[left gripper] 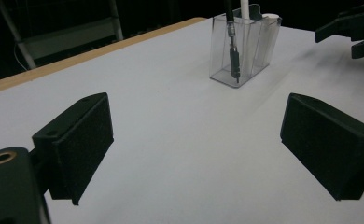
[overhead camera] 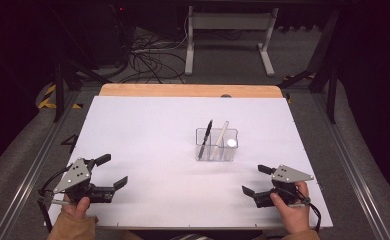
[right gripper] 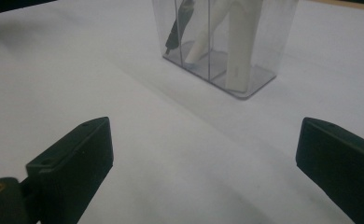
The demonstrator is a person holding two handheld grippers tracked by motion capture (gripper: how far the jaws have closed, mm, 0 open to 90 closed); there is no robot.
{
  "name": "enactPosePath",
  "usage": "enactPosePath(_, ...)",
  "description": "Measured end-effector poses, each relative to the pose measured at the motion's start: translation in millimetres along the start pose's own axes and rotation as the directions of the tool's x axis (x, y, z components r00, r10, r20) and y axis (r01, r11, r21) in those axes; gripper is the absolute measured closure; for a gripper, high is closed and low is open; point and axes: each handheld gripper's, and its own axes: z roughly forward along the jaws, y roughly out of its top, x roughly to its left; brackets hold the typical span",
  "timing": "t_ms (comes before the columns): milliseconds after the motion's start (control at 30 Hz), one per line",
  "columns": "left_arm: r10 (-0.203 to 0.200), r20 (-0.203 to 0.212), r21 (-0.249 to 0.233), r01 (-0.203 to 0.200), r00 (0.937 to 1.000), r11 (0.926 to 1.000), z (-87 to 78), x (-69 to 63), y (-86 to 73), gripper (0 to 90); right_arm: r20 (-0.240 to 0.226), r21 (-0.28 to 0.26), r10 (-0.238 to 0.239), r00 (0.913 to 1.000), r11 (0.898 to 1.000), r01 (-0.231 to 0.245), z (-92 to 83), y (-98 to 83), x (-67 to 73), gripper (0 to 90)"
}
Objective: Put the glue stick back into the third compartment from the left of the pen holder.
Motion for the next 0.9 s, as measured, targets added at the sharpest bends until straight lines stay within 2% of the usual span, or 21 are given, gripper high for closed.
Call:
enactPosePath(33,0.001,0.000,0.004,-0.001,1.0000,1.0000,0.1,-0.4,-0.9,10.1,-0.002,0.005,0.004,1.0000,1.000,-0.004,1.3,-2.3,1.6,4.7)
enactPosePath(100,0.000,0.000,0.006,0.000,1.0000,1.0000,0.6,-1.3,-2.8,10.1,0.010,0.009,-0.026,0.9996,1.000,0.026,1.3,-2.2,5.2,4.7)
enactPosePath(233,0.005,-0.011,0.012,-0.004,0.9999,0.9999,2.4,-3.0,-6.1,10.1,-0.002,0.019,-0.005,1.0000,1.000,0.005,2.3,-2.1,5.2,4.7)
enactPosePath(333,0.014,-0.022,0.014,-0.014,0.9997,0.9998,2.8,-1.2,-8.5,10.1,0.012,0.013,0.009,0.9999,1.000,-0.009,1.7,-1.9,2.9,4.7)
enactPosePath(400,-0.004,-0.012,0.013,0.005,0.9999,0.9999,4.4,-0.4,-11.9,10.1,0.015,0.008,0.016,0.9998,1.000,-0.016,1.5,-1.4,1.4,4.7)
enactPosePath(600,-0.018,-0.001,0.013,0.018,0.9998,0.9998,6.7,1.9,-16.5,10.4,0.025,0.004,0.024,0.9994,1.000,-0.024,-0.2,-0.3,-0.8,4.7)
enactPosePath(667,-0.011,-0.004,0.016,0.011,0.9999,0.9998,7.1,2.9,-16.6,10.4,0.022,0.001,0.017,0.9996,1.000,-0.017,-0.9,-0.7,-1.2,4.7)
enactPosePath(800,-0.027,0.004,0.026,0.027,0.9996,0.9993,8.0,3.1,-16.9,10.5,0.023,-0.008,-0.005,0.9997,1.000,0.005,-2.4,0.5,0.1,4.6)
enactPosePath(900,-0.047,0.005,0.030,0.047,0.9989,0.9985,8.5,3.3,-17.7,10.5,0.026,-0.012,0.000,0.9997,1.000,0.000,-3.6,1.2,-0.7,4.6)
